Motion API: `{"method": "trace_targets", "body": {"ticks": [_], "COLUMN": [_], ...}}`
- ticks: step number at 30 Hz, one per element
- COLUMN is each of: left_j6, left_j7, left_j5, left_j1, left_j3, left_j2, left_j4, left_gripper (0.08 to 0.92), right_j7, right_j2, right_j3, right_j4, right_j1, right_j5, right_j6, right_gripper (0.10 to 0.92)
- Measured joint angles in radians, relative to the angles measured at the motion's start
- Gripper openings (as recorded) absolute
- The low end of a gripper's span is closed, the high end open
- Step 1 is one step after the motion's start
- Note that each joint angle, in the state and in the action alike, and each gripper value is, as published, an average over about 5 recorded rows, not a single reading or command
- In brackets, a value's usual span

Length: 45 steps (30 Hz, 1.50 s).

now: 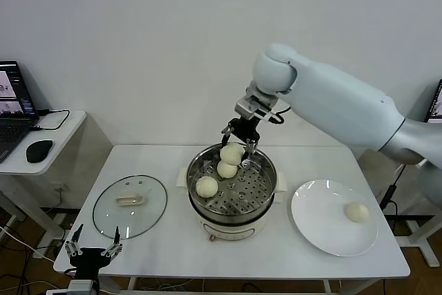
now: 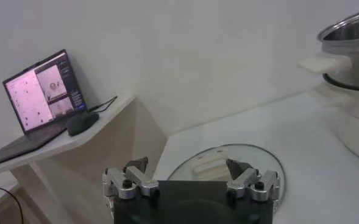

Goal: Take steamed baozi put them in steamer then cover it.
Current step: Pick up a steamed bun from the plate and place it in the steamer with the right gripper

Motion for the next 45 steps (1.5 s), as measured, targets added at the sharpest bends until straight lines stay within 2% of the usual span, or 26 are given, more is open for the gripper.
{"method": "trace_targets", "body": {"ticks": [10,20,33,45], "left_j6": [-0.001,-0.003,-0.004,-0.004], "left_j7": [0.002,0.003,0.009,0.011], "left_j5": [-0.005,-0.006,-0.007,-0.010], "left_j1": [-0.011,-0.020,-0.028,-0.032], "left_j3": [-0.007,0.000,0.010,0.013], "left_j2": [-0.005,-0.013,-0.012,-0.015], "left_j4": [0.003,0.003,0.011,0.019], "left_gripper": [0.823,0.823,0.823,0.823], "right_j7": [0.025,0.049,0.059,0.056], "right_j2": [0.014,0.025,0.035,0.034], "right_j3": [-0.044,-0.069,-0.080,-0.097], "right_j4": [0.051,0.103,0.165,0.211], "right_j1": [-0.024,-0.063,-0.135,-0.172], "right_j5": [-0.105,-0.242,-0.356,-0.368], "right_j6": [0.197,0.318,0.364,0.358], "right_gripper": [0.627,0.628,0.628,0.628]}}
